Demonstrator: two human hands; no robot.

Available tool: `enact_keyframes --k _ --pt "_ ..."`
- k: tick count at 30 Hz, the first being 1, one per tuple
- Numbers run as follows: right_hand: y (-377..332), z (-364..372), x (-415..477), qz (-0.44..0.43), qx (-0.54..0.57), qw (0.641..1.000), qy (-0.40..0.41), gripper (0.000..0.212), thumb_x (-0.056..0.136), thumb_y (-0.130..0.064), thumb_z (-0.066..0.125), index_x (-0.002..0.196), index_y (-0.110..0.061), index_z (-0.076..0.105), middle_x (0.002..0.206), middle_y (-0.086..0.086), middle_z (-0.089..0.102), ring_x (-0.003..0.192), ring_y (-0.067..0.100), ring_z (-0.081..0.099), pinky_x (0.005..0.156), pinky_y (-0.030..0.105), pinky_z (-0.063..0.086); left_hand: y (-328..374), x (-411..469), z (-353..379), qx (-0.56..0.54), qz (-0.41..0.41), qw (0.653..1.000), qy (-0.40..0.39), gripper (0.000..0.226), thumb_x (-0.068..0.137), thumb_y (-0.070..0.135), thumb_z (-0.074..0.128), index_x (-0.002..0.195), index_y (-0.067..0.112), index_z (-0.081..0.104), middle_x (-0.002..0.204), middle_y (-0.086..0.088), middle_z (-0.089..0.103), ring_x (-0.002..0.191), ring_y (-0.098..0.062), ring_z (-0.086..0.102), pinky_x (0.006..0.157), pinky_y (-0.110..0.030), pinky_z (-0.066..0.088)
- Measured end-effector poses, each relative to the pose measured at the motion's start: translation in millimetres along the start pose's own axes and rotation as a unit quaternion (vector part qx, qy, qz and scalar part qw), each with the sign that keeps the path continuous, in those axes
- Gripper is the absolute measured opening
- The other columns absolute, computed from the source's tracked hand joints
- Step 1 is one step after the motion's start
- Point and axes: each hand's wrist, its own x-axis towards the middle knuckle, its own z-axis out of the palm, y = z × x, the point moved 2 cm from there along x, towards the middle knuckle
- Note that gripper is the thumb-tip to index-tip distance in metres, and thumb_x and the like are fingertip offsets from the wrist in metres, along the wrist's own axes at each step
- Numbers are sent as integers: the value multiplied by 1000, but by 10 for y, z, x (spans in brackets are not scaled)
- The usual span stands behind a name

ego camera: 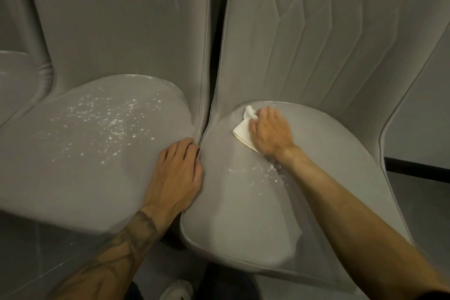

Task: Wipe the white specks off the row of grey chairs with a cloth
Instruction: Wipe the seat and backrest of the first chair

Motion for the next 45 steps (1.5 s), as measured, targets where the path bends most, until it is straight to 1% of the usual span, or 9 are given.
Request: enact_keyframes --k 2,6,12,18,24,30,36,43,45 --pt "-329 42 -20 -26 13 1000 3 33 105 -31 34 119 -5 51 121 18 54 110 35 49 95 43 35 1 -3 2 -8 0 1000 6 42 99 24 34 123 6 64 131 -15 64 118 -33 62 103 -48 49" --pt "-828 137 -472 -254 20 967 -29 35 102 -33 31 112 -12 56 108 11 57 96 30 51 82 41 37 -49 -15 39 -44 3 999 22 40 97 18 41 128 6 63 130 -13 65 118 -32 63 105 -45 46" --pt "-438 5 -19 -61 5 998 -12 32 105 -30 35 119 -5 50 121 17 53 110 35 49 93 43 34 -40 -26 61 -26 0 999 31 43 92 14 34 123 3 61 123 -17 65 109 -36 62 99 -47 48" --pt "-484 25 -501 -227 62 972 -15 29 103 -31 40 106 -6 56 105 16 56 93 35 50 82 45 36 -46 -15 62 -12 6 999 31 37 96 19 35 119 7 61 124 -15 64 111 -34 61 98 -47 48" --pt "306 -55 -158 32 -54 998 -3 35 104 -32 33 122 -5 49 123 18 52 112 35 48 96 44 34 -25 3 44 -1 6 1000 27 33 98 19 37 117 7 61 123 -15 63 110 -35 60 97 -49 48" --pt "-284 3 -749 -171 57 984 -8 30 104 -31 37 108 -7 55 106 15 55 95 35 49 84 45 36 2 4 14 0 2 1000 2 38 98 23 37 120 4 63 125 -18 64 113 -37 61 100 -50 48" --pt "822 -234 -526 84 -72 994 3 34 105 -32 31 119 -7 50 121 17 53 109 36 49 94 45 35 52 0 -24 -4 1 1000 3 42 99 24 33 118 2 63 124 -20 64 111 -40 62 98 -53 49" --pt "-319 -44 -1246 -139 51 989 11 27 102 -35 36 106 -15 54 100 8 54 91 29 48 81 40 36 18 -14 18 -5 -2 1000 9 42 100 25 33 118 2 63 123 -21 64 110 -40 62 98 -53 48" --pt "129 -158 -1119 -76 6 997 1 31 104 -34 34 111 -13 55 107 10 55 99 32 50 88 43 37 7 -22 27 0 -1 1000 11 40 100 24 34 118 3 63 123 -21 64 109 -40 61 96 -53 49"
